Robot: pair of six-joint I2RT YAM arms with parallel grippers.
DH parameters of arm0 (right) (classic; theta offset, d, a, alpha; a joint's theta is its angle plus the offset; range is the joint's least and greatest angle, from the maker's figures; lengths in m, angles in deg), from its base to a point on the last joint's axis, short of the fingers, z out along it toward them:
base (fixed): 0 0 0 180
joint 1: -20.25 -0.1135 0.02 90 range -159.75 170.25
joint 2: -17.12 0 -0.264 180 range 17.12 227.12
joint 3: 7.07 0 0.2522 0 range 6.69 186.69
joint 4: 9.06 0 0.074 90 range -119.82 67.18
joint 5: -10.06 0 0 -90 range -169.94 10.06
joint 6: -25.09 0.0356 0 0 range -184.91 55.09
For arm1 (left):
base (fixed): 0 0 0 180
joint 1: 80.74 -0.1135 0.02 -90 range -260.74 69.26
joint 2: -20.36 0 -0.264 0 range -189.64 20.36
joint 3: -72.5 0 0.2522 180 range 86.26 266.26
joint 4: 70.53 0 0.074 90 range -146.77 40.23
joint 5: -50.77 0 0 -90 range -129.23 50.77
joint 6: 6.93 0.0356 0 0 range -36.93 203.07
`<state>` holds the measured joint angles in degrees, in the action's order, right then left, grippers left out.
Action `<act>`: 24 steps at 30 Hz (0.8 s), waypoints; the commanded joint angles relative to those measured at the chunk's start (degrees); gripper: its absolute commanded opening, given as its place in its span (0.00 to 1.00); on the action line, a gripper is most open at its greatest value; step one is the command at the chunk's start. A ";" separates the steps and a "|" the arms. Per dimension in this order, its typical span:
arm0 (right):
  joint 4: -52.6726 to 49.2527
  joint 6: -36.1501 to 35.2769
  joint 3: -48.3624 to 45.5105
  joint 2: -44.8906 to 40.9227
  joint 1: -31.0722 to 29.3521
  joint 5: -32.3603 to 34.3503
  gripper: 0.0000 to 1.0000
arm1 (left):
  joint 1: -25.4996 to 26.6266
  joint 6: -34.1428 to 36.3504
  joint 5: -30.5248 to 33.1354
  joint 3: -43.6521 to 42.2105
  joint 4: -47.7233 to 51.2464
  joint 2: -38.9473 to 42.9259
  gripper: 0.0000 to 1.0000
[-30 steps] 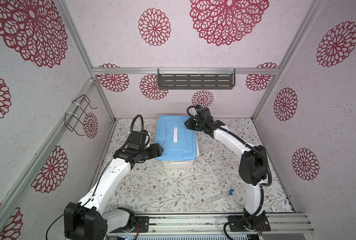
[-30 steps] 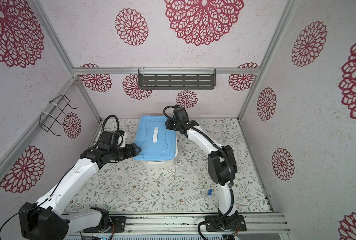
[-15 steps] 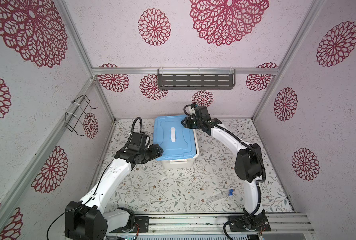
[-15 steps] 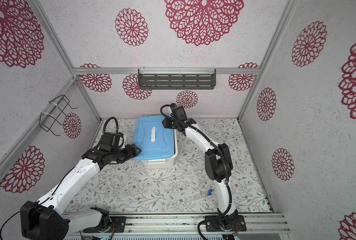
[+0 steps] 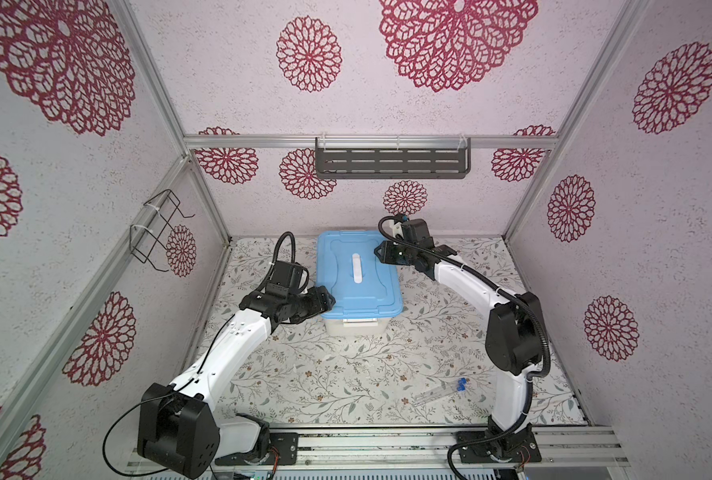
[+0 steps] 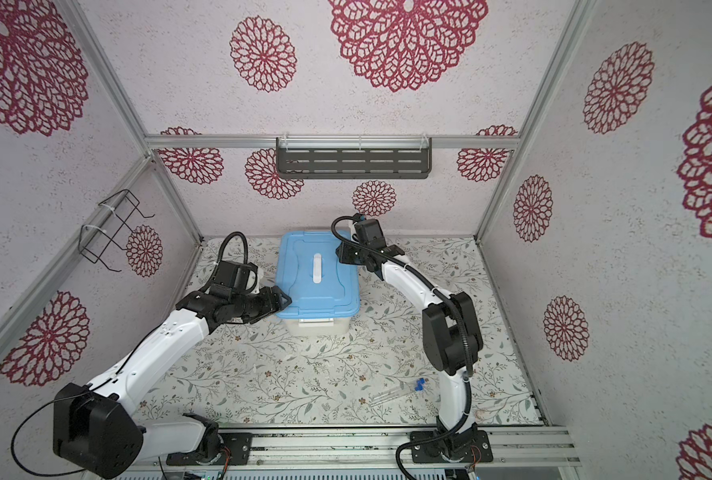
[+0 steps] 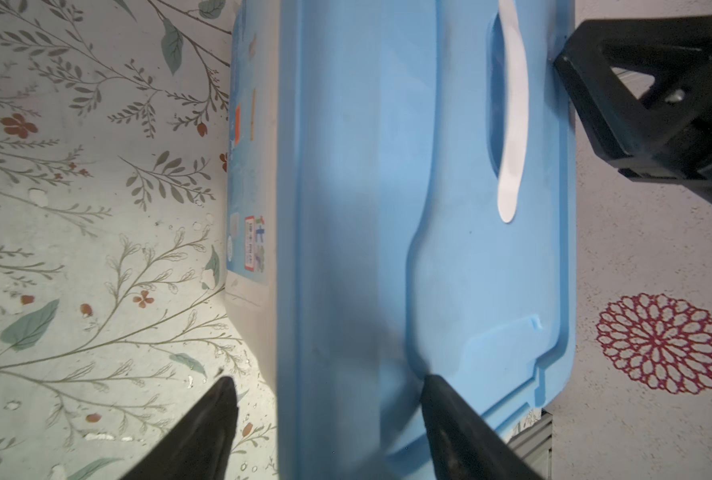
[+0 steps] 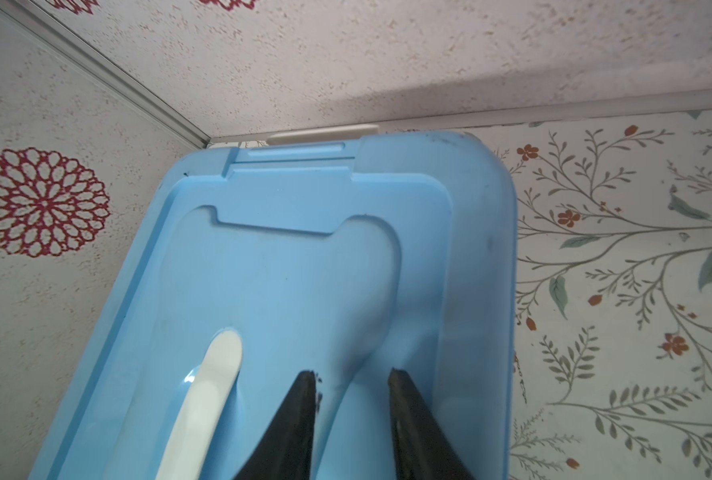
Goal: Organize the chemistry lab equipment
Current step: 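Press the lid down onto the bin with both grippers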
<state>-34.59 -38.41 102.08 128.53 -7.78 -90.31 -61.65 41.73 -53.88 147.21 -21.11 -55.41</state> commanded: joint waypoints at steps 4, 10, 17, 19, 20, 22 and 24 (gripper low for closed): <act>-3.66 -1.26 -1.98 -2.28 1.53 1.45 0.38 | -0.63 3.61 5.30 -0.04 3.00 0.36 0.74; -2.78 -5.01 -3.48 -7.30 0.99 -4.65 0.49 | -2.57 4.86 1.17 -1.67 0.47 1.54 0.73; -5.76 -25.13 -8.45 -17.15 -2.99 -7.07 0.53 | -4.33 5.76 -2.19 -0.24 -0.55 1.26 0.78; -5.94 -37.29 -12.84 -21.42 -6.15 -7.12 0.55 | -4.81 5.62 -4.23 0.20 -1.39 0.69 0.79; -5.50 -43.61 -15.74 -23.75 -7.94 -7.40 0.55 | -4.90 5.39 -5.11 0.37 -1.84 0.34 0.79; -4.73 -54.63 -21.24 -27.65 -11.14 -9.16 0.56 | -4.94 4.93 -6.54 0.58 -2.62 -0.47 0.79; -2.34 -61.50 -26.06 -30.44 -14.12 -8.75 0.58 | -4.68 4.41 -7.53 0.27 -3.55 -1.24 0.78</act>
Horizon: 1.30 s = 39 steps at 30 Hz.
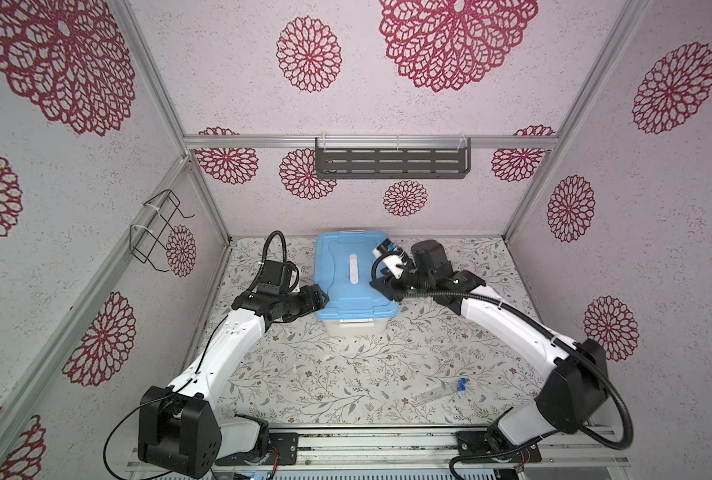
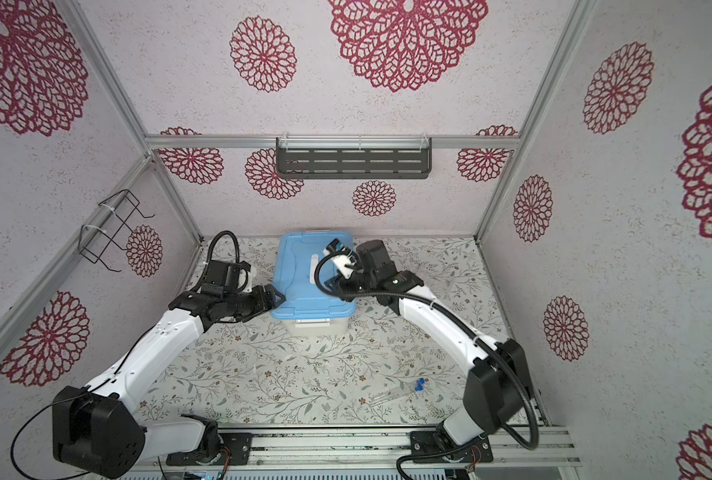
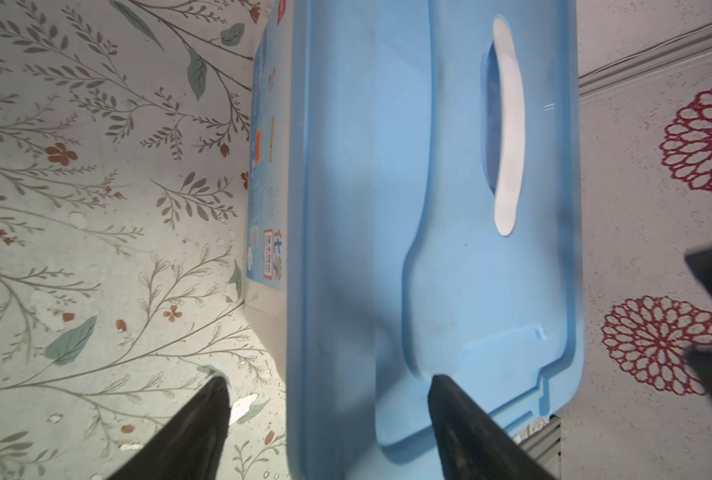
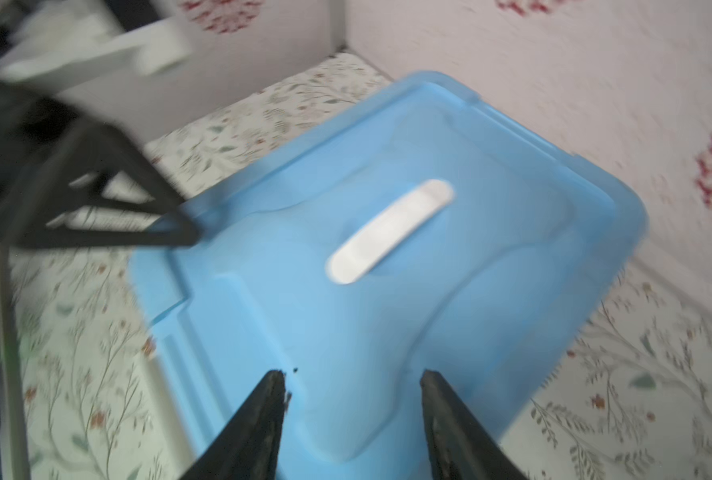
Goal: Organize the chemistry lab equipment
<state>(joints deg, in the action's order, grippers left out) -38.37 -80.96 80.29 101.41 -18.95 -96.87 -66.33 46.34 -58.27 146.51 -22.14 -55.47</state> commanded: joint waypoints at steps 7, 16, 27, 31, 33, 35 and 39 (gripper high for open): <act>6.18 -30.86 -10.92 -4.46 -12.21 11.01 0.68 | 0.46 0.71 -0.46 -0.60 -3.08 -3.66 0.77; 21.51 -41.92 -16.63 -0.18 -18.19 31.05 0.72 | 0.41 1.19 0.67 -2.92 -2.91 -4.07 0.76; 22.95 -41.79 -17.64 -2.67 -17.54 26.91 0.54 | 0.10 3.14 1.62 -4.70 -2.29 -3.71 0.76; 20.97 -38.44 -15.97 -3.33 -16.48 21.65 0.47 | 0.02 3.68 1.46 -5.49 -2.39 -3.28 0.76; 18.29 -37.19 -14.27 -2.96 -15.73 19.72 0.44 | 0.00 3.82 1.49 -5.66 -2.29 -3.12 0.76; 16.08 -36.14 -12.79 -2.56 -14.84 18.36 0.43 | -0.01 3.87 1.56 -5.75 -2.38 -3.01 0.76; 12.45 -32.31 -9.86 -1.15 -12.27 15.24 0.41 | -0.10 4.08 1.70 -5.76 -2.38 -2.92 0.76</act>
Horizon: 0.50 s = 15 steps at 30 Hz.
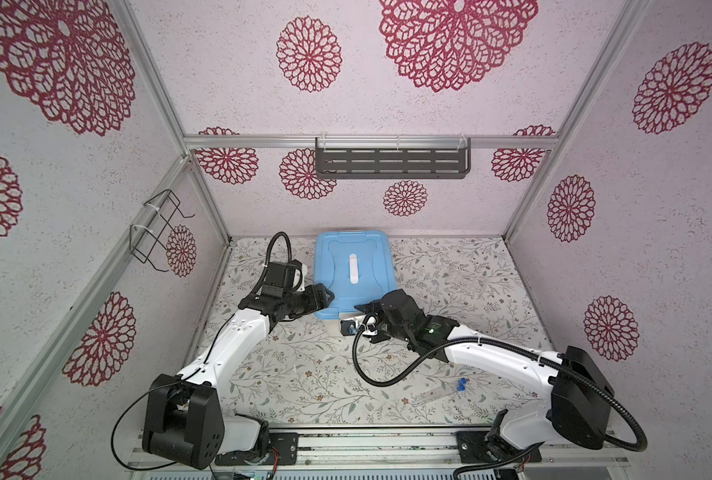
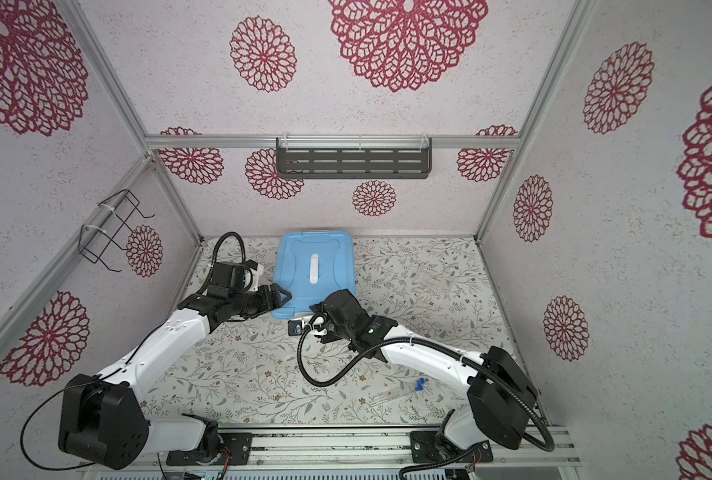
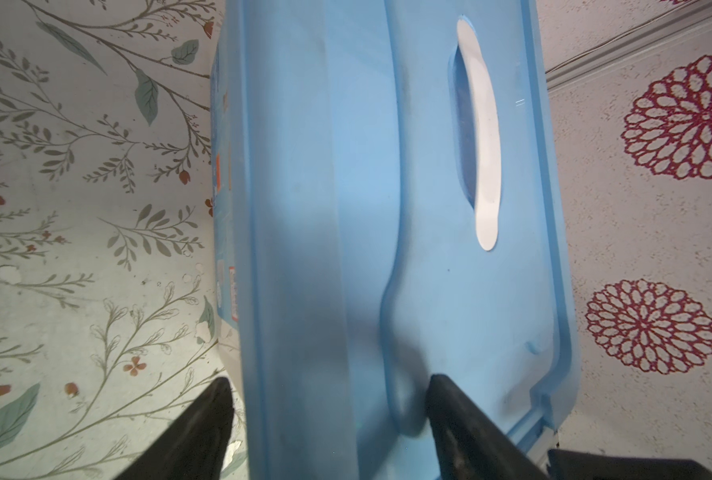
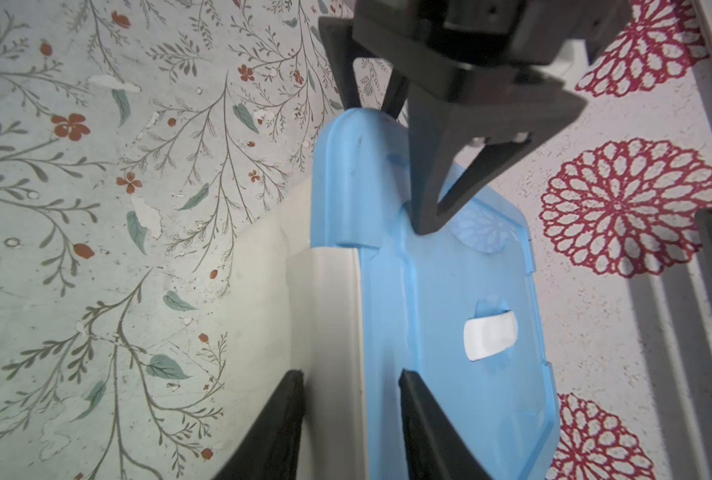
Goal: Organize the chemistry lab equipment
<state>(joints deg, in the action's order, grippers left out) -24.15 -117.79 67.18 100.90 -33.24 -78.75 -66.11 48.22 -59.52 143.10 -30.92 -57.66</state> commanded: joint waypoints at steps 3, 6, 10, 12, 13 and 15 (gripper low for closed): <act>-7.90 10.08 7.59 2.09 5.22 -8.44 0.41 | -0.32 2.24 3.07 -2.35 6.32 -0.83 0.76; -12.64 12.61 10.39 5.15 7.17 -10.81 0.40 | -0.52 2.28 3.21 -2.43 6.23 -0.82 0.76; -16.62 17.16 12.88 8.23 9.38 -15.59 0.38 | -0.57 2.59 3.19 -2.44 6.30 -0.64 0.75; -17.87 18.31 14.02 8.76 9.55 -17.32 0.41 | -0.79 2.68 3.10 -2.36 6.55 -0.34 0.75; -18.15 19.23 14.79 8.68 9.64 -18.90 0.43 | -0.83 2.70 3.10 -2.28 6.67 -0.06 0.75; -17.71 22.29 16.63 8.08 10.00 -21.84 0.49 | -1.00 2.68 2.85 -1.87 6.98 0.57 0.76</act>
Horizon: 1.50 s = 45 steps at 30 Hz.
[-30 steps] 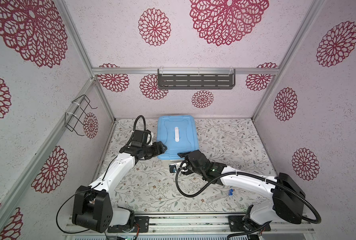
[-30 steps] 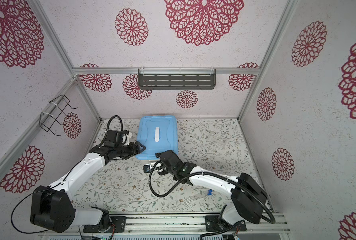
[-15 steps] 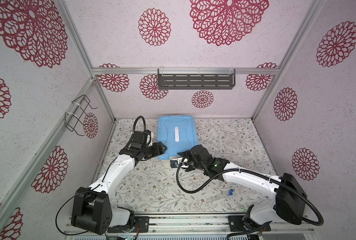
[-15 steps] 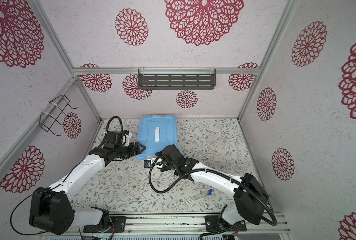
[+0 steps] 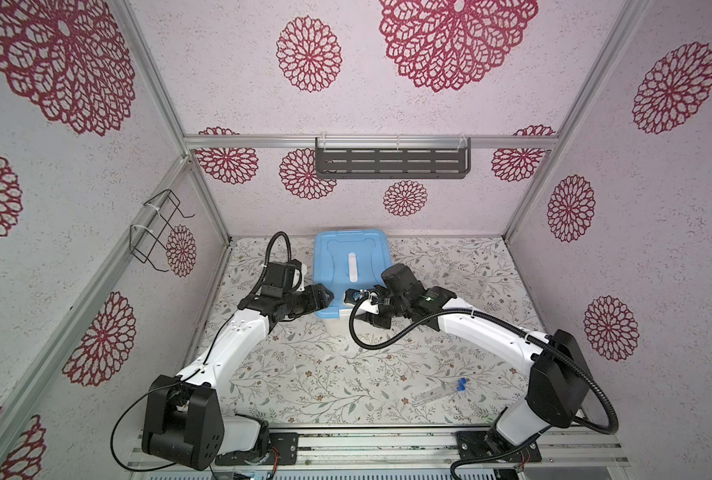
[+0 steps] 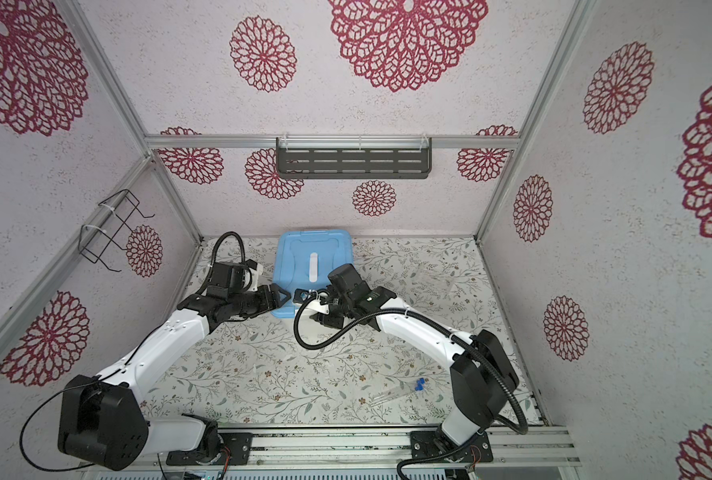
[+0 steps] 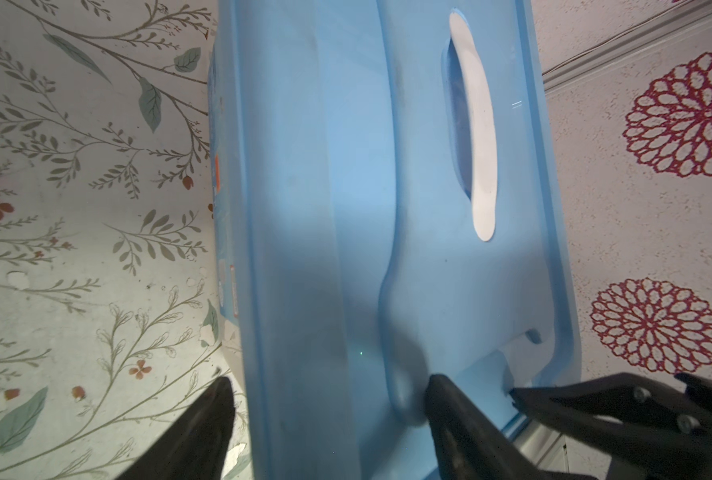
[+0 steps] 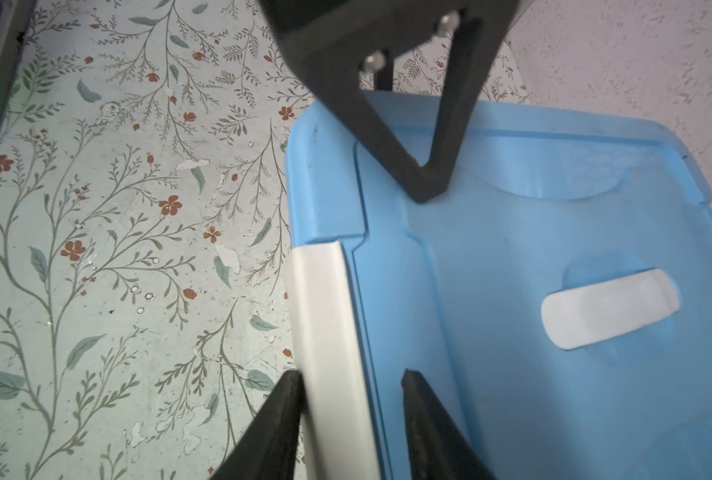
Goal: Organize the chemistry lab equipment
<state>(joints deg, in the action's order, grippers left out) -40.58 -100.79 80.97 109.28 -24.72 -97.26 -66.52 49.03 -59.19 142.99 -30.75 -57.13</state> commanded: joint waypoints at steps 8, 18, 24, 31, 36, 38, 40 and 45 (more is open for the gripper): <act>13.87 23.68 0.67 -5.74 5.77 7.30 0.64 | -2.34 0.36 1.14 0.71 6.97 1.56 0.76; 1.98 54.39 -0.32 -8.36 7.61 26.02 0.66 | -3.75 -1.07 -4.57 6.35 5.92 -1.42 0.72; -5.36 60.03 -0.53 -12.20 8.69 28.22 0.69 | 1.32 0.15 -8.15 7.01 6.81 -3.47 0.70; -4.86 63.72 -4.60 -18.19 11.22 27.44 0.69 | 8.66 -7.86 -17.92 6.48 -0.28 -4.23 0.70; -7.71 74.72 -7.60 -21.34 14.97 25.71 0.69 | 16.20 -7.64 -18.12 11.08 -2.19 -9.70 0.73; -8.80 77.04 -8.76 -22.98 16.44 25.05 0.69 | 18.64 -7.54 -19.04 13.83 -1.93 -13.23 0.73; -9.00 77.00 -10.03 -24.79 17.24 24.38 0.68 | 20.96 -7.46 -20.34 16.66 -1.29 -16.05 0.73; -13.44 79.06 -10.48 -27.61 18.19 27.77 0.69 | 22.77 -5.22 -18.71 20.26 3.29 -15.06 0.75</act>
<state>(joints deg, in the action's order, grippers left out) -51.29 -25.36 69.67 84.36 -6.95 -71.71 -43.81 42.01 -77.57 160.98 -28.37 -74.55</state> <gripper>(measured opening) 0.685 0.747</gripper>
